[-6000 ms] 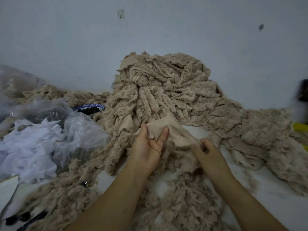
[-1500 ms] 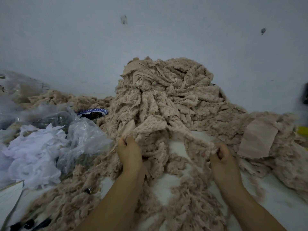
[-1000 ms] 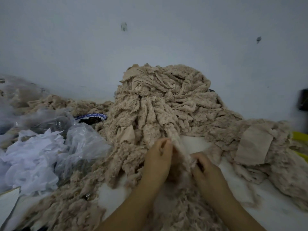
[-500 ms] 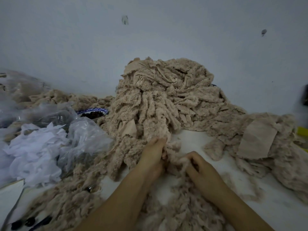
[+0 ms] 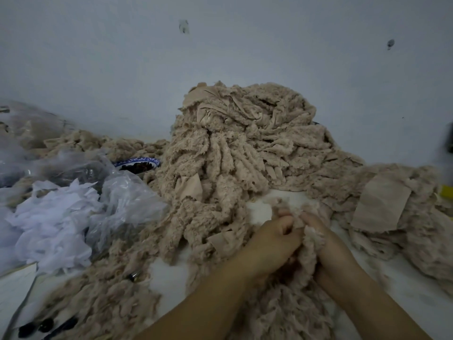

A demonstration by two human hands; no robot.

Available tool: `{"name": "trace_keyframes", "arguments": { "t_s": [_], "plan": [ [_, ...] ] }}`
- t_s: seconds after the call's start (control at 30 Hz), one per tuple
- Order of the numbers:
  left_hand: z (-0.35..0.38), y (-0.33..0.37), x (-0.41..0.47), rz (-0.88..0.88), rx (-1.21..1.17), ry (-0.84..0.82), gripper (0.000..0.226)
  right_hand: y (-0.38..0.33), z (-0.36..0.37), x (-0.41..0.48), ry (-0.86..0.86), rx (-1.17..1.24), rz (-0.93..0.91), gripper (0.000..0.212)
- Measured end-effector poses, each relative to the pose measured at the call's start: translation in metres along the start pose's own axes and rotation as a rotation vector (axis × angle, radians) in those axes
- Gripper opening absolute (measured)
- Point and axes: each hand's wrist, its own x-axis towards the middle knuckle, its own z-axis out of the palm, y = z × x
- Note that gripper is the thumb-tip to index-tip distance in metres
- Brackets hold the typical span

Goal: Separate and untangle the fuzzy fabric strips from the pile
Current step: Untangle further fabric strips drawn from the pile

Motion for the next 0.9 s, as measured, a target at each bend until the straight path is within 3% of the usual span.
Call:
{"name": "trace_keyframes", "arguments": {
  "t_s": [0.1,0.2,0.3,0.4,0.5,0.6,0.67,0.8,0.9],
  "plan": [
    [-0.004,0.000,-0.001,-0.027,-0.025,0.078,0.024,0.002,-0.001,0.000,0.065,0.025,-0.061,0.037],
    [-0.013,0.002,-0.001,-0.095,-0.228,0.107,0.026,0.004,-0.001,0.000,0.132,0.020,-0.121,0.030],
    [-0.027,0.006,-0.004,-0.191,-0.444,0.017,0.015,0.003,-0.002,0.001,0.180,-0.016,-0.126,0.027],
    [-0.042,0.006,-0.006,-0.234,-0.623,-0.112,0.026,0.002,-0.006,0.005,0.229,0.020,-0.117,0.031],
    [-0.051,0.004,-0.005,-0.191,-0.780,-0.084,0.010,0.000,-0.013,0.008,0.276,0.063,-0.139,0.038],
    [-0.054,0.003,-0.004,-0.147,-0.926,-0.058,0.032,0.000,-0.012,0.008,0.278,0.086,-0.152,0.030],
    [-0.054,0.001,-0.003,-0.144,-0.888,-0.053,0.038,0.001,-0.013,0.009,0.294,0.091,-0.142,0.037],
    [-0.052,-0.003,0.002,-0.152,-0.814,0.124,0.019,-0.001,-0.011,0.009,0.287,0.146,-0.139,0.041],
    [-0.051,-0.002,0.008,-0.122,-0.853,0.324,0.023,-0.001,-0.012,0.010,0.303,0.184,-0.136,0.039]
  ]
}}
